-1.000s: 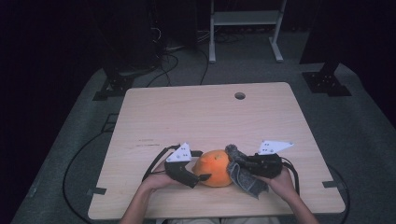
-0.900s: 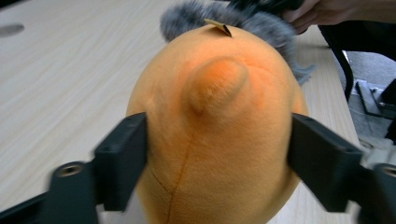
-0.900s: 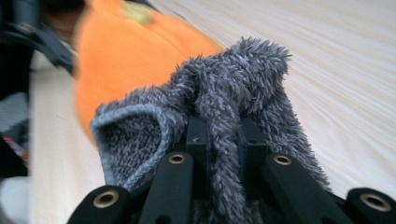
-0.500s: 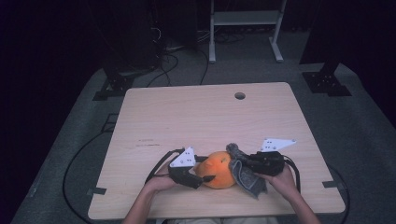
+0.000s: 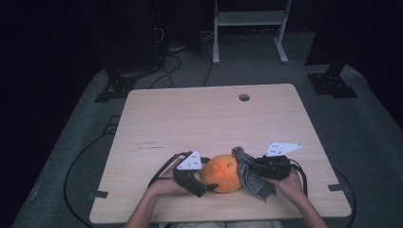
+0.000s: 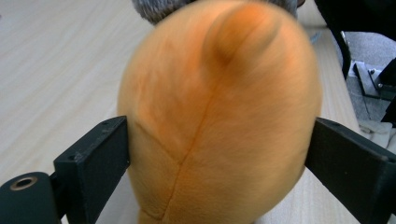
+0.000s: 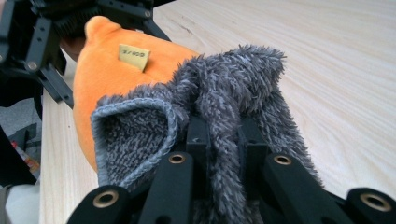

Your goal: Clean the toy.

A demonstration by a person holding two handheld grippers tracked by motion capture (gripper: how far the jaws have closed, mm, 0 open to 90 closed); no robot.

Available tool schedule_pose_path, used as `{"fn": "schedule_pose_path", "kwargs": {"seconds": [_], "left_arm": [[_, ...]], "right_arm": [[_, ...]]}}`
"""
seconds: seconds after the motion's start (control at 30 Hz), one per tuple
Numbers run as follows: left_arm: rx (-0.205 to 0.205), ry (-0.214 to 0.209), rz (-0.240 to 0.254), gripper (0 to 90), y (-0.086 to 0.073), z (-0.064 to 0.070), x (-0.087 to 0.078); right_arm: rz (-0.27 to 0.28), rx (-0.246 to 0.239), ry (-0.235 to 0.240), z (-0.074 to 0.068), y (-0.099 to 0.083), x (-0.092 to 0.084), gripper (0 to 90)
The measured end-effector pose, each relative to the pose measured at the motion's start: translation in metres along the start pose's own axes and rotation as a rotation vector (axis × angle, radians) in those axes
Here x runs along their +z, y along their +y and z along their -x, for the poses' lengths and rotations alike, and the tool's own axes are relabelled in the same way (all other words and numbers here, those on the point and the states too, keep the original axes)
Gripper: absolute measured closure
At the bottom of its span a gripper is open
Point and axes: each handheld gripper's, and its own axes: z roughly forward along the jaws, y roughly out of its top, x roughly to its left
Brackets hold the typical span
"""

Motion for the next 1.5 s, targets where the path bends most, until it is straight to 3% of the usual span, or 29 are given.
{"fn": "schedule_pose_path", "kwargs": {"seconds": [0.13, 0.2, 0.3, 0.4, 0.47, 0.53, 0.6, 0.67, 0.8, 0.83, 0.93, 1.0, 1.1, 1.2, 1.37, 1.43, 1.5], "left_arm": [[0.003, 0.019, 0.04, 25.3, 0.002, 0.001, -0.003], [0.0, 0.025, 0.051, 29.3, 0.004, 0.002, -0.004], [-0.006, 0.029, 0.063, 30.8, 0.008, 0.003, -0.002], [-0.012, 0.032, 0.08, 32.3, 0.01, 0.003, -0.002], [-0.015, 0.035, 0.084, 33.8, 0.011, 0.004, -0.002], [-0.03, 0.037, 0.102, 34.5, 0.011, 0.004, -0.002], [-0.04, 0.034, 0.12, 34.7, 0.013, 0.003, -0.003], [-0.042, 0.037, 0.147, 35.0, 0.016, 0.003, -0.005], [-0.059, 0.051, 0.2, 35.2, 0.025, 0.004, -0.011], [-0.063, 0.06, 0.206, 35.2, 0.026, 0.004, -0.014], [-0.062, 0.074, 0.227, 35.2, 0.029, 0.004, -0.02], [-0.055, 0.078, 0.228, 35.3, 0.031, 0.006, -0.021], [-0.042, 0.091, 0.189, 35.3, 0.03, 0.007, -0.017], [-0.048, 0.092, 0.192, 35.3, 0.03, 0.006, -0.018], [-0.048, 0.093, 0.223, 35.4, 0.035, 0.005, -0.028], [-0.041, 0.1, 0.219, 35.4, 0.036, 0.006, -0.028], [-0.044, 0.099, 0.194, 35.4, 0.034, 0.005, -0.026]], "right_arm": [[-0.02, 0.014, -0.03, 0.004, -0.002, -0.006, 78.0], [0.001, 0.021, -0.059, 0.002, 0.004, -0.013, 78.0], [0.089, -0.032, -0.009, -0.02, 0.027, -0.026, 78.1], [0.088, -0.092, 0.024, -0.034, 0.037, -0.019, 78.0], [0.05, -0.088, 0.022, -0.031, 0.03, -0.009, 78.1], [0.078, -0.007, 0.051, -0.016, 0.02, -0.008, 78.1], [0.045, 0.014, -0.02, -0.004, 0.014, -0.013, 78.1], [0.076, 0.032, -0.032, -0.004, 0.012, -0.022, 78.2], [0.153, -0.025, 0.009, -0.025, 0.028, -0.027, 78.1], [0.164, -0.04, -0.003, -0.029, 0.031, -0.025, 78.1], [0.165, -0.04, -0.013, -0.027, 0.032, -0.023, 78.1], [0.148, -0.032, -0.016, -0.024, 0.028, -0.019, 78.2], [0.122, -0.026, -0.026, -0.022, 0.023, -0.014, 78.1], [0.111, -0.013, -0.028, -0.02, 0.02, -0.011, 78.1], [0.156, -0.022, -0.027, -0.025, 0.027, -0.015, 78.1], [0.17, -0.013, -0.018, -0.024, 0.026, -0.014, 78.1], [0.15, -0.002, -0.017, -0.023, 0.024, -0.011, 78.1]]}}
